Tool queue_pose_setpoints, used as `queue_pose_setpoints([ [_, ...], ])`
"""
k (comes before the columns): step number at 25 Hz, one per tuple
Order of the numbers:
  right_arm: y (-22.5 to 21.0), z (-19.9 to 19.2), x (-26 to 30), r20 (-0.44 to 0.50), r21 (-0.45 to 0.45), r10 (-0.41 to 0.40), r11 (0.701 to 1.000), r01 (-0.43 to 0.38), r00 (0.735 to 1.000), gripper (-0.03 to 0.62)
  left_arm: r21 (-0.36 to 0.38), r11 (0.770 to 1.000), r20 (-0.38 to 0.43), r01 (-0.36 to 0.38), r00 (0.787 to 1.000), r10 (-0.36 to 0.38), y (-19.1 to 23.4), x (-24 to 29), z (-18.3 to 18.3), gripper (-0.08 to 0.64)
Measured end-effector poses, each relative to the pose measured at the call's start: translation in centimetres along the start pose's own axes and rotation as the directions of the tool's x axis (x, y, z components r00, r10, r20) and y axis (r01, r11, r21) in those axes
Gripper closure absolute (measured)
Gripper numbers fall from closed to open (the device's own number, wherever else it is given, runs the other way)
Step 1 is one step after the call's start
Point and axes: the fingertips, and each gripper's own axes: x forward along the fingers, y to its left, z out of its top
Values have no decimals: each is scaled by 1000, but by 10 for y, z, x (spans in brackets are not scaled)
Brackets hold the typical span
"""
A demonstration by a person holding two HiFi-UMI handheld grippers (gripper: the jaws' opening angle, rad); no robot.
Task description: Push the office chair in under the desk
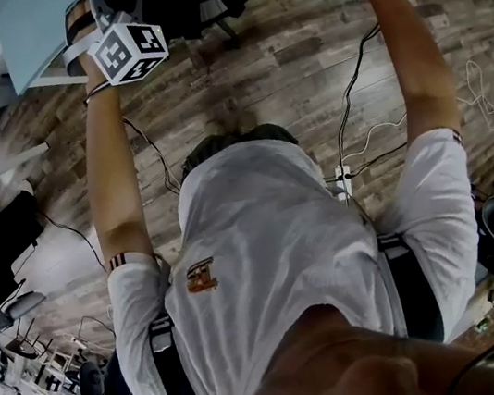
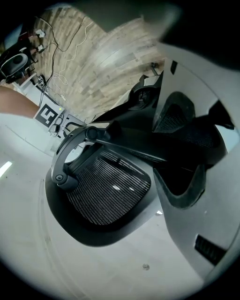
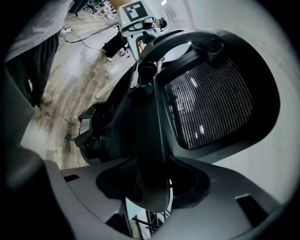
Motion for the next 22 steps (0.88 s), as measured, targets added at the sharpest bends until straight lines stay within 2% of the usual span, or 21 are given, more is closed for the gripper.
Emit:
queue_pose_setpoints([
  [5, -1, 3, -11, -20, 25, 28, 999, -28, 999, 377, 6, 1000, 20, 7, 1000, -7, 3, -13, 6, 325],
  [9, -6, 6, -31, -29, 42, 12, 999, -11, 1000, 379, -7, 1000, 48, 7, 999, -7, 4, -26, 14, 325],
  [13, -10, 23, -61, 12, 91, -23, 996, 22, 1000, 377, -80, 997, 102, 18, 995, -10, 4, -46, 23, 325],
  [16, -16, 45, -90, 60, 174, -71, 983, 59, 996, 379, -187, 982, 178, 39, 984, -5, 10, -68, 36, 325],
  [19, -22, 72, -123, 128, 325, -119, 943, 71, 985, 379, -312, 948, 277, 70, 961, 21, 19, -95, 52, 325],
  [22, -25, 106, -154, 212, 508, -154, 861, 26, 965, 379, -398, 910, 372, 113, 927, 48, 27, -124, 69, 325],
])
